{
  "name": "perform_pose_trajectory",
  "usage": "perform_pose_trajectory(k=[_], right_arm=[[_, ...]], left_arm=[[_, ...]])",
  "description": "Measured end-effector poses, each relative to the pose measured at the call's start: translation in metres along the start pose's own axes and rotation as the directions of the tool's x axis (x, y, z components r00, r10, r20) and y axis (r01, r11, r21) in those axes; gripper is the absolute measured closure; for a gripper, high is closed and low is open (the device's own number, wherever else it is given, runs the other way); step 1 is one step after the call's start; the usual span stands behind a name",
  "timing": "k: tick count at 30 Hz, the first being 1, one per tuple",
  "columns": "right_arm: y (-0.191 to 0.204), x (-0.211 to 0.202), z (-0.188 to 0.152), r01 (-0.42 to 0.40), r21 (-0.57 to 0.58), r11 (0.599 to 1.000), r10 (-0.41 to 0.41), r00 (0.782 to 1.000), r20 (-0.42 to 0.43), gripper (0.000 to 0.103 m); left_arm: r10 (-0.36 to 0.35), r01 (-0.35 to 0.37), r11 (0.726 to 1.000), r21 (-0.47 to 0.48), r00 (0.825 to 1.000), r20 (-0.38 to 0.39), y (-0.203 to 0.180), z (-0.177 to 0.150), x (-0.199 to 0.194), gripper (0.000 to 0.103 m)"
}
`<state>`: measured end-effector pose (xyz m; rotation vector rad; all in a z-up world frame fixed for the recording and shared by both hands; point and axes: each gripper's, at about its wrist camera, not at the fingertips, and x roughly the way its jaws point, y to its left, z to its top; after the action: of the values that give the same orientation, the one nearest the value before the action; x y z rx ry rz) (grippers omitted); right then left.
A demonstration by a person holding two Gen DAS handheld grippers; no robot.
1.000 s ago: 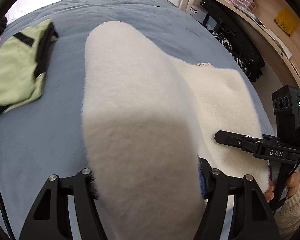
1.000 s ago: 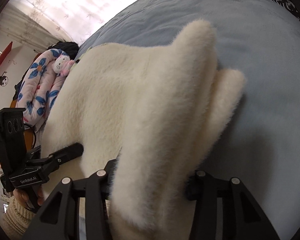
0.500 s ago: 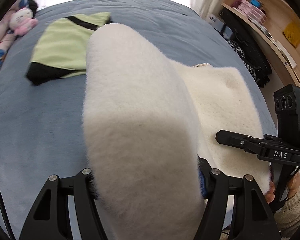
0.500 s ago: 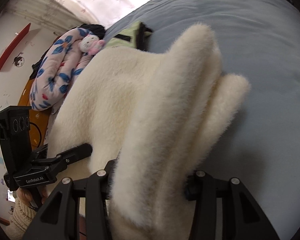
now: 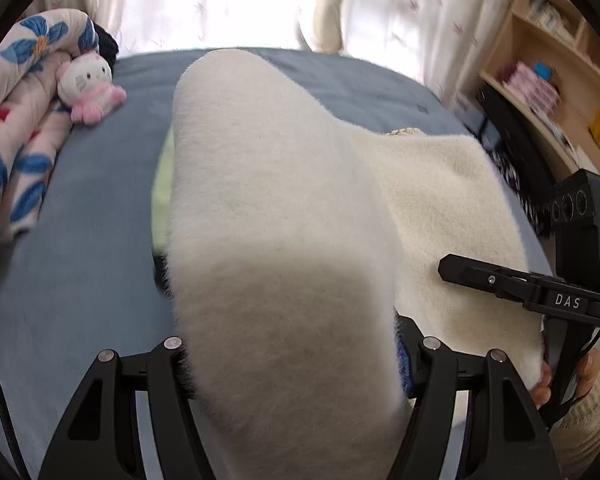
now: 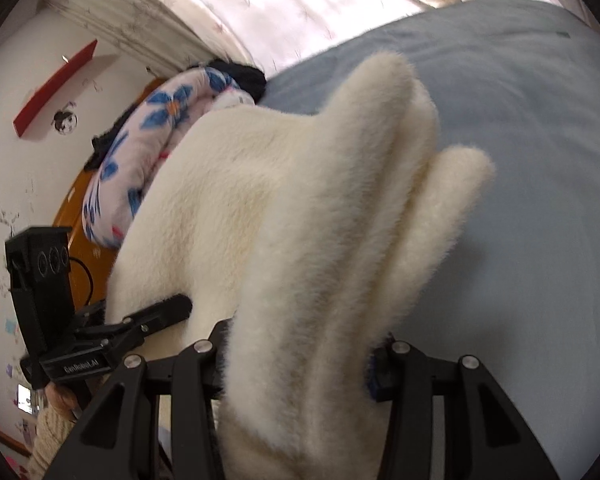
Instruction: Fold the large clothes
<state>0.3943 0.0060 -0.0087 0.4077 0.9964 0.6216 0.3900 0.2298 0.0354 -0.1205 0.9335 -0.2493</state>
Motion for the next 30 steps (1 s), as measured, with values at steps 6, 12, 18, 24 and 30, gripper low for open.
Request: perform_pose_trajectory(k=[6,12,18,24,30], right_arm=[[-0.014,0.07,0.081,-0.011,-0.009,1.0,0.012,0.999,0.033,0.057],[-0.078,0.182,0.085,0.063,0.108,0.992,-0.058,0.997,-0.047,0.054],[-0.104,0.198,0.066,-0.009,0.061,0.998,0.01,1.0,-0.014,0.033],[-0.083,0.175,0.077,0.096,0.042,0.995,-0.093,0.994,-0.049,0.031],[-0.043,0.116,0.064,0.31,-0.094,0.946,-0.3,0.947,0.113,0.031]], left_arm=[[-0.005,0.005,1.0,-0.002,1.0,0.028,0.055,0.075,0.057,0.036],[0.026,-0.035,0.996,-0.08,0.993,-0.114,0.134,0.086,0.18,0.022],[-0.121,0.12,0.978,-0.172,0.993,0.004,0.174,0.053,0.199,0.004],[0.013,-0.01,0.99,-0.141,1.0,0.018,0.154,0.056,0.177,0.005],[0.191,-0.178,0.98,-0.089,0.969,0.159,0.118,0.039,0.116,0.035]])
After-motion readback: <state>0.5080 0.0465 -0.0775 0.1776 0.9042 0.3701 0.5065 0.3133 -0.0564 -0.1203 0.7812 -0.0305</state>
